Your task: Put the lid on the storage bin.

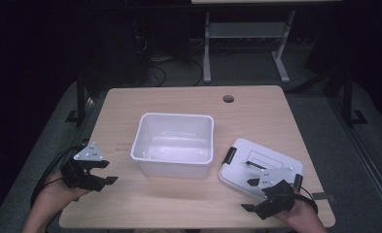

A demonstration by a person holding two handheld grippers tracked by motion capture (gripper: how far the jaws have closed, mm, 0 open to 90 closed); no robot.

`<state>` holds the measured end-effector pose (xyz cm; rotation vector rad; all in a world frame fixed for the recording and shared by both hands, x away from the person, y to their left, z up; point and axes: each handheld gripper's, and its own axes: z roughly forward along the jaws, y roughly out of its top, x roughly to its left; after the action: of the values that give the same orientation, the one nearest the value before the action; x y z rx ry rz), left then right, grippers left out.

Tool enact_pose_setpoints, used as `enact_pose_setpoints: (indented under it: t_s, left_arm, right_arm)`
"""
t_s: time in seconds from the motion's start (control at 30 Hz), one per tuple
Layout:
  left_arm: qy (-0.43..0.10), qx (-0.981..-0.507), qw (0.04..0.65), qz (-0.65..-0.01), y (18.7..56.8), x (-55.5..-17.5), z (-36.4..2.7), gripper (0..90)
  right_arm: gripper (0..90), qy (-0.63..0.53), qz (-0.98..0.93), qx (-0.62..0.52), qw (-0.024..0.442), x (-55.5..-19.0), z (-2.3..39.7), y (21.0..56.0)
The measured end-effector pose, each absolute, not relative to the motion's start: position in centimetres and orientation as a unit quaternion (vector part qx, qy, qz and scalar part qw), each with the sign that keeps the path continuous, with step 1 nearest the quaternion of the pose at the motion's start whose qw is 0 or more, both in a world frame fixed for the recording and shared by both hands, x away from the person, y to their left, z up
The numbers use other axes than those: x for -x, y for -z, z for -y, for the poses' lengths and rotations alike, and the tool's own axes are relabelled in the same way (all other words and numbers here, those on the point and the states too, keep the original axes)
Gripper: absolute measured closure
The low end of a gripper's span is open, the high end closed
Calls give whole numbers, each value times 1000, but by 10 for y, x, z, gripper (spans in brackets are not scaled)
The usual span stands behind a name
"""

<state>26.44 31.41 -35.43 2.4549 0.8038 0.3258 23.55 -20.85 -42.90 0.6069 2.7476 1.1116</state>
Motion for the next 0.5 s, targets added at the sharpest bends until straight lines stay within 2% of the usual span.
enact_pose_setpoints:
  t_s: [0.5]
  left_arm:
    - [-117, -902, 276, -311, 386, -257, -315, 306]
  right_arm:
    - [200, -357, -911, -198, 59, -239, 205, 422]
